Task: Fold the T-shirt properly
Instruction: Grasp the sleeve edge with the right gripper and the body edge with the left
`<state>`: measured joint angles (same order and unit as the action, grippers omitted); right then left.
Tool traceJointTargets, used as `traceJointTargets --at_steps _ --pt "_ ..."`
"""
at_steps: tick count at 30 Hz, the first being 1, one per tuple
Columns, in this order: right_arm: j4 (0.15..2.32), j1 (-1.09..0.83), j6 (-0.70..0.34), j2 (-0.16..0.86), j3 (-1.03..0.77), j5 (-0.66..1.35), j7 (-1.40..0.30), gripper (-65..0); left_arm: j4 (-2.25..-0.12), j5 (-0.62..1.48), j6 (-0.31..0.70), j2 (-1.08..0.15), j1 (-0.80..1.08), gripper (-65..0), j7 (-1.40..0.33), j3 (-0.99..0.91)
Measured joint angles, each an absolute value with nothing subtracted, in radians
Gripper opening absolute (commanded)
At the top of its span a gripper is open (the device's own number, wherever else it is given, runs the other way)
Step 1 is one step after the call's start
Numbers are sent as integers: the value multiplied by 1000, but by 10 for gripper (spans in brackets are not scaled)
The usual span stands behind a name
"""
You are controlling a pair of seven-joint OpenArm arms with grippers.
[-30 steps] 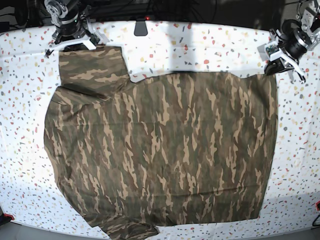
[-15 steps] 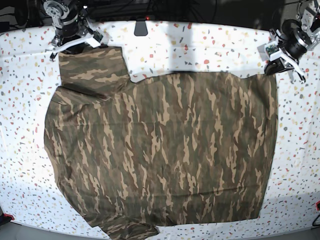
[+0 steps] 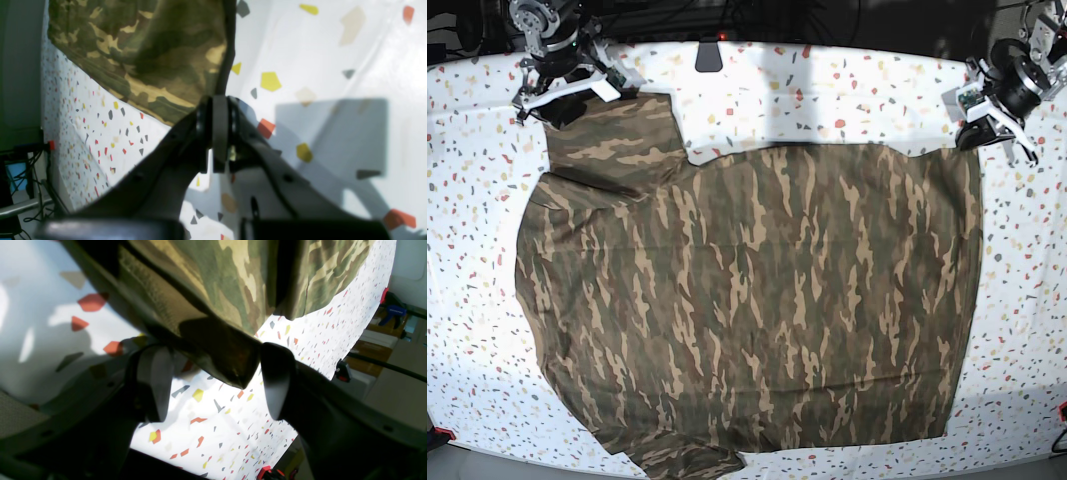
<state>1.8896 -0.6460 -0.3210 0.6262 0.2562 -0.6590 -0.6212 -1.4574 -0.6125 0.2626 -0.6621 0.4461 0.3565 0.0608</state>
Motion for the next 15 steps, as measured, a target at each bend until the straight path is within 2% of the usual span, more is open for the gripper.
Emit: traceJointTargets --at_steps 5,8,12,14,15 --pt "1908 -648 -193 626 258 -735 -617 -230 -1457 -612 263 -662 446 -650 359 61" --pt "1916 -648 -199 625 258 -735 -576 -230 -1458 -612 263 -662 446 -650 356 61" --pt "1919 -646 -291 626 258 -696 -564 -237 -1457 -613 263 -662 446 -650 359 61" --pt "1920 -645 -310 626 257 -679 -545 -294 -1458 -613 263 -662 446 -650 359 61" --pt "1919 -646 -311 626 256 -678 -535 -347 -1458 -613 263 -662 446 -650 359 61"
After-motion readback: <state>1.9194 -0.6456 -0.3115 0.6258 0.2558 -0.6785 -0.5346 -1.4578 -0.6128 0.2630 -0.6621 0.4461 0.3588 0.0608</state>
